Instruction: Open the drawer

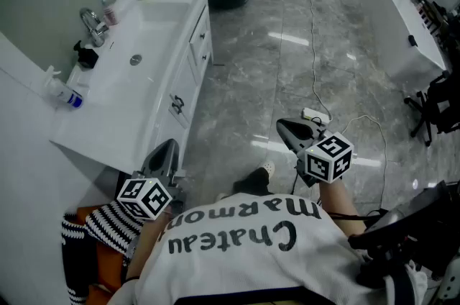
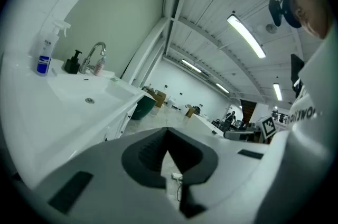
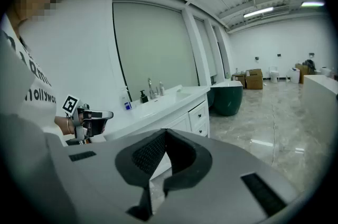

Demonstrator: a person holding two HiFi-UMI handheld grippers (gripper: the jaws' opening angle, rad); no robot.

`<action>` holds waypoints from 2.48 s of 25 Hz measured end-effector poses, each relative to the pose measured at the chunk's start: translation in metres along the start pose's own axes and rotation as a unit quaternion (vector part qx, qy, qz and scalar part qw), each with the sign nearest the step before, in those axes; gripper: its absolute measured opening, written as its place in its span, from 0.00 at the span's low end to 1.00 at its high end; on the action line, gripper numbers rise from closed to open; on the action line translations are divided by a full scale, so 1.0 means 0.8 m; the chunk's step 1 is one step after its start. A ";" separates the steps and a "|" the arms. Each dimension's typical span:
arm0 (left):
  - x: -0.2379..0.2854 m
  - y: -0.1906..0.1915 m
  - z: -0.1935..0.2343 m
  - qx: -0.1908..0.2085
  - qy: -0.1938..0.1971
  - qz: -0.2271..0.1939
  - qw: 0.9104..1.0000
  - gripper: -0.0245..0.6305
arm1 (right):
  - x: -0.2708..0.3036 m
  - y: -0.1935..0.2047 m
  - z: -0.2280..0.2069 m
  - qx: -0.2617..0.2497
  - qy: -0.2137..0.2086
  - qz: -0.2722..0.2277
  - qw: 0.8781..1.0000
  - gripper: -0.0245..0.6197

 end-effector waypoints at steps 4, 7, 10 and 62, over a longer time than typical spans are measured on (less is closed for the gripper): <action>-0.003 -0.001 0.003 -0.001 0.005 0.001 1.000 0.04 | 0.001 0.001 0.005 0.000 0.002 -0.001 1.000 0.06; -0.004 -0.001 0.003 0.000 0.014 -0.006 1.000 0.04 | 0.001 -0.001 0.006 0.004 0.006 -0.004 1.000 0.06; -0.003 -0.004 0.002 0.000 0.020 -0.028 0.999 0.04 | -0.002 -0.002 0.006 0.009 0.009 -0.005 1.000 0.06; 0.459 -0.091 -0.006 -0.008 -0.096 -0.012 0.995 0.04 | 0.167 -0.233 -0.444 0.064 -0.048 -0.005 0.997 0.06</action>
Point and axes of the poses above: the fingertips, and each gripper's own axes: x forward along the fingers, z to its left, y out of its underside, the point moved 7 cm from there along -x, backward along the fingers, and after that the axes turned 10 degrees about x, right-handed, at the moved point
